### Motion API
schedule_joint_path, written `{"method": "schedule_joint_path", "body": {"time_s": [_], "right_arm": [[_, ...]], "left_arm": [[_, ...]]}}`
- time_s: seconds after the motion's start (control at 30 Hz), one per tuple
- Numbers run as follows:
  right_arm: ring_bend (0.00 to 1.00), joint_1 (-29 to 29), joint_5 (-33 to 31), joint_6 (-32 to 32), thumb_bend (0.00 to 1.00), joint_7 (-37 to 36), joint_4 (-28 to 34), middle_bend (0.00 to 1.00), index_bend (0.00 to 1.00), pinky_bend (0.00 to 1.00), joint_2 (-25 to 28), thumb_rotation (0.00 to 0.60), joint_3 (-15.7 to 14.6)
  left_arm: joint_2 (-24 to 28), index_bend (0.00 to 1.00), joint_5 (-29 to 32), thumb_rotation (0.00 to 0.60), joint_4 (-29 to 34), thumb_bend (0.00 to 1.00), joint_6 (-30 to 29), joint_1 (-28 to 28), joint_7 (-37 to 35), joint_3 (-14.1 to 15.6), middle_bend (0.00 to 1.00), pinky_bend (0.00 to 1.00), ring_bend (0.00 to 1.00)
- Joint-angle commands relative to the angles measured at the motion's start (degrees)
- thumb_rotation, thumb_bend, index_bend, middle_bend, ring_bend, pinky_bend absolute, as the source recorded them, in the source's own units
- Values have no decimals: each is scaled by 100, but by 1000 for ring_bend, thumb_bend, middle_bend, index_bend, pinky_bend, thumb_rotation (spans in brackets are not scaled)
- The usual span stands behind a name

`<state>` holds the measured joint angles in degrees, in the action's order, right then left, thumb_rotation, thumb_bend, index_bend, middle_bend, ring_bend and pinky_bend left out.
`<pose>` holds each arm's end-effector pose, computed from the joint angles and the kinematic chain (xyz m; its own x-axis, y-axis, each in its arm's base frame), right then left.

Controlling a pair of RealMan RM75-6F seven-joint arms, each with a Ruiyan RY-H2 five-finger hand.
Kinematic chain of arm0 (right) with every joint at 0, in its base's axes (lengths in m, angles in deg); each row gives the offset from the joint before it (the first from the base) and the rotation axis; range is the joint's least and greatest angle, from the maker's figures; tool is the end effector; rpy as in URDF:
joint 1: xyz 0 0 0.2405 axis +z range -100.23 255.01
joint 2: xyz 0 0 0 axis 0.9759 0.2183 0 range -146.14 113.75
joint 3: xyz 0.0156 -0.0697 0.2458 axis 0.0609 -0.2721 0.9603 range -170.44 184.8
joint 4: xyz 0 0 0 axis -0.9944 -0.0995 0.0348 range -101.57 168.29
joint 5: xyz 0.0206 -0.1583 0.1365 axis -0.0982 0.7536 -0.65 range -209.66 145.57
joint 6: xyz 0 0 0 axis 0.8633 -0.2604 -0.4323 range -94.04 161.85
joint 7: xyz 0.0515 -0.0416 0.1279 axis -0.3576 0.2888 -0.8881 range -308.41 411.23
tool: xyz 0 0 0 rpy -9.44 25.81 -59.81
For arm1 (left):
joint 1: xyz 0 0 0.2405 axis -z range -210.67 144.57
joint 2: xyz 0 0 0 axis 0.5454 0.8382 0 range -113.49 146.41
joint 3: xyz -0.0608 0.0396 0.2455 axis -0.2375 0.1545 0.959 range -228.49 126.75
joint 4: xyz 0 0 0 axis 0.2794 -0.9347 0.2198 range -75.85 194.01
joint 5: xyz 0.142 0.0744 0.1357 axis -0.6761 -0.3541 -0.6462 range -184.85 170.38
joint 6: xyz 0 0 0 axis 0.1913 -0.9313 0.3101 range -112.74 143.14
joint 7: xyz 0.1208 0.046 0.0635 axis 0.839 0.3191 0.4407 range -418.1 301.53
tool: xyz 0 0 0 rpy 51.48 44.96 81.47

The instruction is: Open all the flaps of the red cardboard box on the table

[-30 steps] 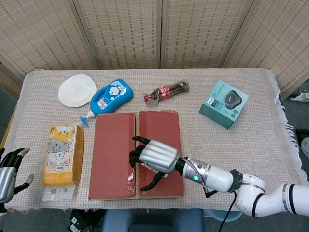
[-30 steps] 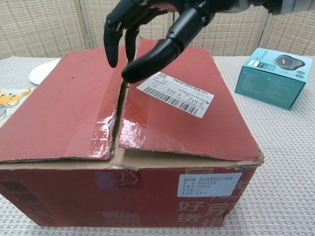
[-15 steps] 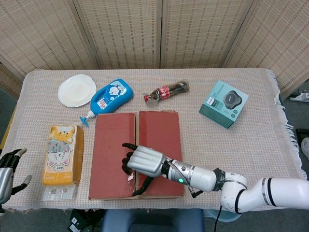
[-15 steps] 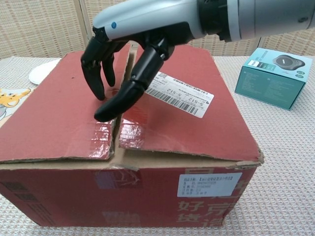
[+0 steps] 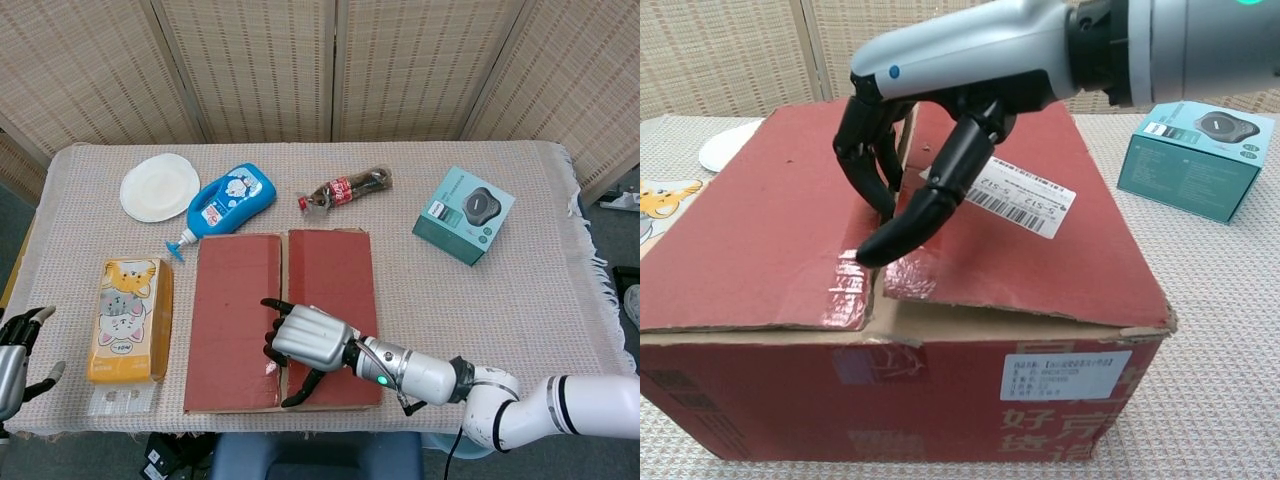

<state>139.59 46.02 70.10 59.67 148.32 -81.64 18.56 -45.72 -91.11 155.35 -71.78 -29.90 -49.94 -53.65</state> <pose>0.0137 -0.2772 0.0409 0.6282 -0.2934 0.7206 -0.4848 -0.8720 0.0675 -0.3084 0.1707 0.1695 0.4934 -0.0084 0.8698 0.8689 0.0519 -0.4923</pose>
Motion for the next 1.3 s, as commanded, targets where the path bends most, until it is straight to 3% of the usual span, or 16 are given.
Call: {"method": "schedule_joint_path", "body": {"time_s": [0.03,0.43,0.8,1.3], "right_arm": [[395,-88,88,115,66,-19,67,482,566,0,71,264,-49],[400,-543,635,833,67,-379,360,494,579,0,523,258,-70],[398,-1385,1420,1938,66,-889,865,497,579,0,1517,257,-179],[396,-2641,2301,3149,66,-1641,896,501,579,0,2525,257,-695]], "left_arm": [[-6,171,-5,600,-9,316,18,14,0,-4,199,0,202],[68,168,7,600,1,315,53,88,7,-79,199,0,202],[209,168,-102,600,133,315,130,279,46,-194,199,0,202],[497,167,-367,600,503,316,377,593,-155,-253,199,0,203]]}}
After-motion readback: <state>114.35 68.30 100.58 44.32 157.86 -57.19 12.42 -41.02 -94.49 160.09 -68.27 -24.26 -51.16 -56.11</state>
